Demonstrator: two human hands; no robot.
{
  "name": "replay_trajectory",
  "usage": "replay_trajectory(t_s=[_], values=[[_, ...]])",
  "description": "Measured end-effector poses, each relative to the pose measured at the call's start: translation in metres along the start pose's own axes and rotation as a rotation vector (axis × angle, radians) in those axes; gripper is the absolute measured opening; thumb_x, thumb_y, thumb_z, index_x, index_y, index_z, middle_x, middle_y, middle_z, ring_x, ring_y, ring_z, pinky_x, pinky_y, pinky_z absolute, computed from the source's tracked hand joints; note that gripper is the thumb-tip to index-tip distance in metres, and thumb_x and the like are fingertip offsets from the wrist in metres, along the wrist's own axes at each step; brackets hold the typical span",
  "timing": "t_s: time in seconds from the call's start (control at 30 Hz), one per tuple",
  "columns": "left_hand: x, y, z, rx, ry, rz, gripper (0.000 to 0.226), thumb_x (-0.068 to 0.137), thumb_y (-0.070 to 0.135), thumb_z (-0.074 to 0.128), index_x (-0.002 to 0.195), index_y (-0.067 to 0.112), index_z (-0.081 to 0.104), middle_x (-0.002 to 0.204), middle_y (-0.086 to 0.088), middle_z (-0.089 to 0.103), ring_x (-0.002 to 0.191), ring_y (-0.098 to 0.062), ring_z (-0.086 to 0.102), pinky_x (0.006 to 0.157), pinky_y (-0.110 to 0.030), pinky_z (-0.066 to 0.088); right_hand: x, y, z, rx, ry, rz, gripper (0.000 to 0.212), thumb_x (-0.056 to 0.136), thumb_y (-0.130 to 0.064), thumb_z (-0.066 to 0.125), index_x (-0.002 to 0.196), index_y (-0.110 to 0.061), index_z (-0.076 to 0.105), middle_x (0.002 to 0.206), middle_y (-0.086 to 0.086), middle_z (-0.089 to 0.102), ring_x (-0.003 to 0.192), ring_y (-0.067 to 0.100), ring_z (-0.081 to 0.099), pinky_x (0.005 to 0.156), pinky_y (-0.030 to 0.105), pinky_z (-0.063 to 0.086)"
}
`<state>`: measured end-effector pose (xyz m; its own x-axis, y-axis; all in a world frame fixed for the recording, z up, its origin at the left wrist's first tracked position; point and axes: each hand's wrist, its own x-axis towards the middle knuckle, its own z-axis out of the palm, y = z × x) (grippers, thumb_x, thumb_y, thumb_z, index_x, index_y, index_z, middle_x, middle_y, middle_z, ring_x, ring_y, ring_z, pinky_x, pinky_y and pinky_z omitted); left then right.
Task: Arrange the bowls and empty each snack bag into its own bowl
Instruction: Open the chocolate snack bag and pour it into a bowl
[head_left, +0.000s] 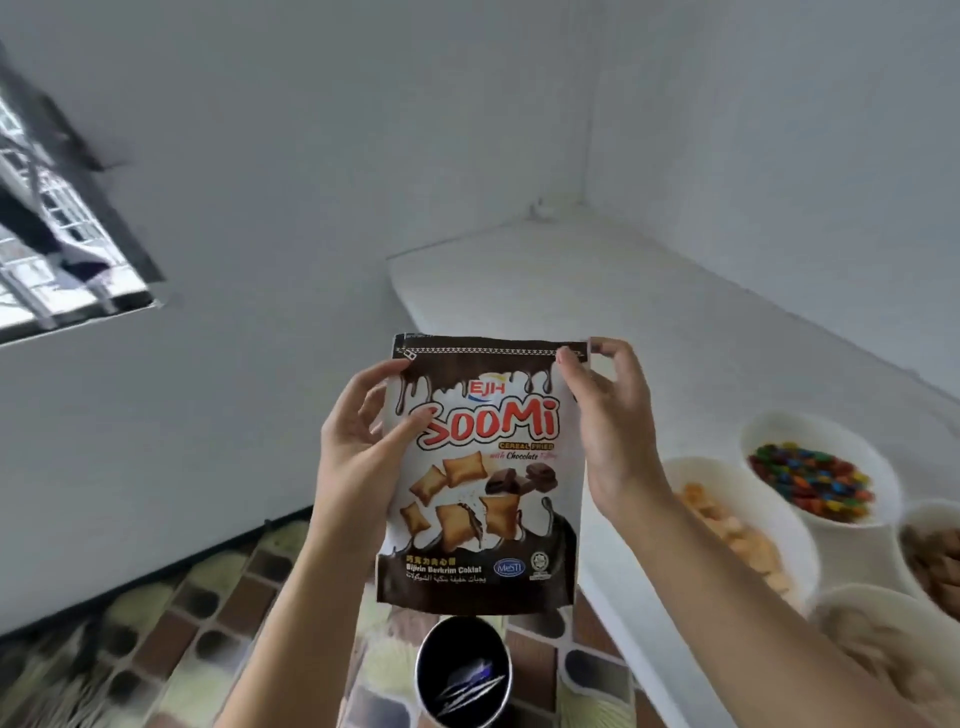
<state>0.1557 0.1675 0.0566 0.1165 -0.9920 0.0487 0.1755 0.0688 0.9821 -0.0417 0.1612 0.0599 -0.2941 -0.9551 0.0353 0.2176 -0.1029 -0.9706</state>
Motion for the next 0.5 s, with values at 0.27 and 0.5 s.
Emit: replay_trajectory(t_s=[0.27,0.5], values=[[0.015,-0.071,-0.088,0.044,0.250,-0.141,0.036,0.088,-0.010,0.067,0.105,0.021,0.070,0.110,-0.013,0.072,0.093,-0.028,0.075,0.073,-0.042,0.063,0.002,0.099,0.077,-0.320,-0.115,-0.065,0.018,0.099,-0.010,0.059,0.095,-0.027,0.058,0.103,0.001,0.070,0.096,0.021,0.072,0.073,0.040,0.065],[0.034,-0.172,-0.141,0.110,0.334,-0.372,0.025,0.091,-0.006,0.063,0.103,0.015,0.073,0.099,-0.007,0.071,0.082,-0.005,0.072,0.057,-0.014,0.053,0.006,0.222,0.083,-0.397,-0.080,0.072,0.031,0.089,0.003,0.069,0.092,-0.029,0.068,0.104,-0.009,0.071,0.100,0.002,0.068,0.087,0.033,0.061]])
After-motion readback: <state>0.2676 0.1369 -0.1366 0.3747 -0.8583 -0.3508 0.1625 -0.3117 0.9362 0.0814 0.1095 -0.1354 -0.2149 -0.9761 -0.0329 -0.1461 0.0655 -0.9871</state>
